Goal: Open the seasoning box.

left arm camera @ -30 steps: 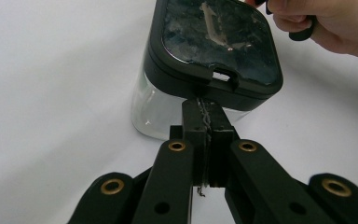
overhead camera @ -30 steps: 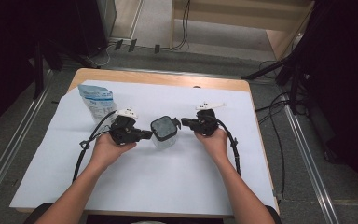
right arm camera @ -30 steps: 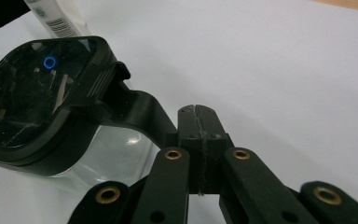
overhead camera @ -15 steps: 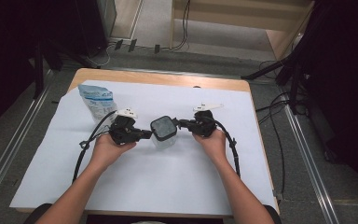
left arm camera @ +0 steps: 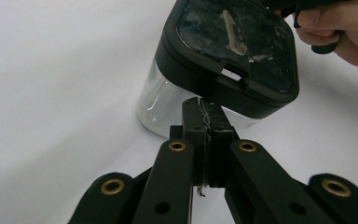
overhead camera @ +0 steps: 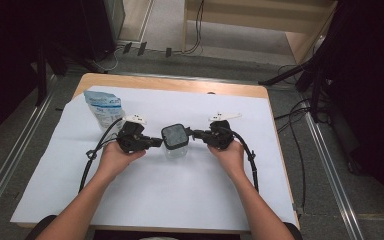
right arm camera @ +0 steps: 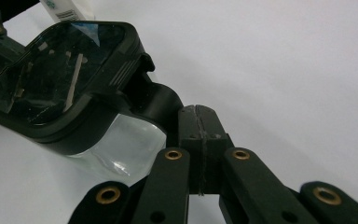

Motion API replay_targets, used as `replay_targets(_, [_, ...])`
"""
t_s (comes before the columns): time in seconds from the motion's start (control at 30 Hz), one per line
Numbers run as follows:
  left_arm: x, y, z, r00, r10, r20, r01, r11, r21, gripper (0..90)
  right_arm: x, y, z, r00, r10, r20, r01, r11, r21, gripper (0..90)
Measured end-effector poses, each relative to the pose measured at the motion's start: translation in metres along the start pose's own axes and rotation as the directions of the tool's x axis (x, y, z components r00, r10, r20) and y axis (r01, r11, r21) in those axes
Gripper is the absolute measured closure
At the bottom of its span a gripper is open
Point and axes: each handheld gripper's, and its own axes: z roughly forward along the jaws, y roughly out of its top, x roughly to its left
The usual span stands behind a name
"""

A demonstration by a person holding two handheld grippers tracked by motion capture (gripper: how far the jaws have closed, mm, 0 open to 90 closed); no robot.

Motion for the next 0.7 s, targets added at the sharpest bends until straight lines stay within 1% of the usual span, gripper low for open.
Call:
replay_targets(0.07, [0.002,0.001,0.000,1.0000,-0.002,0.006,0.002,1.0000,-0.003,90.0,0.000,-0.001,-0.001,1.0000,0.004,0.000,-0.004,1.000,0.000,90.0])
replay_targets(0.13, [0.003,0.001,0.001,1.0000,-0.001,0.002,0.001,1.0000,-0.002,90.0,0.001,-0.002,-0.004,1.0000,0.008,0.005,-0.008,1.000,0.001,90.0])
replay_targets(0.2, [0.004,0.002,0.002,0.9999,-0.004,0.010,0.004,1.0000,-0.006,90.0,0.002,-0.003,-0.004,1.0000,0.008,0.004,-0.008,1.000,0.003,90.0])
replay_targets(0.27, [0.006,0.003,0.003,1.0000,-0.001,0.008,0.001,1.0000,-0.007,90.0,0.002,-0.005,-0.006,0.9999,0.014,0.004,-0.014,1.000,-0.001,90.0])
replay_targets(0.3, [0.007,0.004,0.003,0.9999,0.004,0.012,-0.004,1.0000,-0.005,90.0,0.002,-0.006,-0.007,0.9998,0.022,0.005,-0.022,1.000,-0.002,90.0])
replay_targets(0.43, [0.010,0.005,0.005,0.9995,-0.005,0.032,0.005,0.9999,-0.013,90.0,0.004,-0.008,-0.011,0.9997,0.023,0.010,-0.023,1.000,0.002,90.0])
replay_targets(0.53, [0.011,0.007,0.007,0.9997,0.006,0.024,-0.006,0.9999,-0.013,90.0,0.006,-0.009,-0.014,0.9995,0.029,0.016,-0.029,1.000,0.013,90.0])
replay_targets(0.57, [0.012,0.007,0.008,0.9995,0.000,0.033,0.000,0.9999,-0.015,90.0,0.006,-0.010,-0.015,0.9996,0.022,0.019,-0.023,1.000,0.013,90.0])
replay_targets(0.7, [0.014,0.008,0.010,0.9993,-0.003,0.039,0.004,0.9997,-0.025,90.0,0.008,-0.013,-0.018,0.9994,0.028,0.020,-0.028,1.000,0.010,90.0])
